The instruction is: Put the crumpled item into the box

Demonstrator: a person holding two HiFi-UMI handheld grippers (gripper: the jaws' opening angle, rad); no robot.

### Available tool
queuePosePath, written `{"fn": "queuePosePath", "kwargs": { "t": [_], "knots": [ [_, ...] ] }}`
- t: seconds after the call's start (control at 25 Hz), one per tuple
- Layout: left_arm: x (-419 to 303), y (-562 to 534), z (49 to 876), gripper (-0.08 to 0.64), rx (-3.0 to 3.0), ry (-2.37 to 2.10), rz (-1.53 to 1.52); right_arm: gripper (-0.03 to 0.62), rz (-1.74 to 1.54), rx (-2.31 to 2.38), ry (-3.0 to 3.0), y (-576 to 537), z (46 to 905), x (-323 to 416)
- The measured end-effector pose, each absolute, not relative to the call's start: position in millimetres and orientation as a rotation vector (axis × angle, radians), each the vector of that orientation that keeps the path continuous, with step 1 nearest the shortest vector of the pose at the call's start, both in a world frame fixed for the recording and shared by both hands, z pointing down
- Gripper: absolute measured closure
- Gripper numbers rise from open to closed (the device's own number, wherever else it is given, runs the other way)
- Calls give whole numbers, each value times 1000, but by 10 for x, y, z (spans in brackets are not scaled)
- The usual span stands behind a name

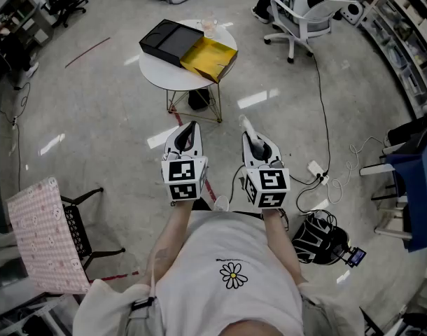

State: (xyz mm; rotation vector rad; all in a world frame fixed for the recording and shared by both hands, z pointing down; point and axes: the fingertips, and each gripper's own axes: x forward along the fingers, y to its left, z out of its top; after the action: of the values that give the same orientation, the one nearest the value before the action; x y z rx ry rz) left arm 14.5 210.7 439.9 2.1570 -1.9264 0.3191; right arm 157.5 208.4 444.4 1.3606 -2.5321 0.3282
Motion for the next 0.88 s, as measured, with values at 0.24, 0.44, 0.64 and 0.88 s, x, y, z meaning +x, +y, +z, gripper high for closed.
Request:
{"fn": "queuePosePath", "kwargs": {
  "t": [0.24, 0.44, 0.64, 0.88],
  "knots": [
    [165, 2118, 4414, 560, 2178, -1917, 320, 546, 304, 1354, -2535, 2095, 4468, 1549],
    [150, 2184, 4412, 560, 2181, -1908, 317, 546, 457, 1359, -2592, 2111, 4503, 1532],
    [32, 2139, 4506, 560, 2137, -1915, 302, 546, 551, 1415, -2607, 2067, 4531, 1636],
    [78, 1774, 4616, 560, 2140, -1899, 278, 546, 528, 1443, -2583, 1776, 4597, 1783]
  ]
}}
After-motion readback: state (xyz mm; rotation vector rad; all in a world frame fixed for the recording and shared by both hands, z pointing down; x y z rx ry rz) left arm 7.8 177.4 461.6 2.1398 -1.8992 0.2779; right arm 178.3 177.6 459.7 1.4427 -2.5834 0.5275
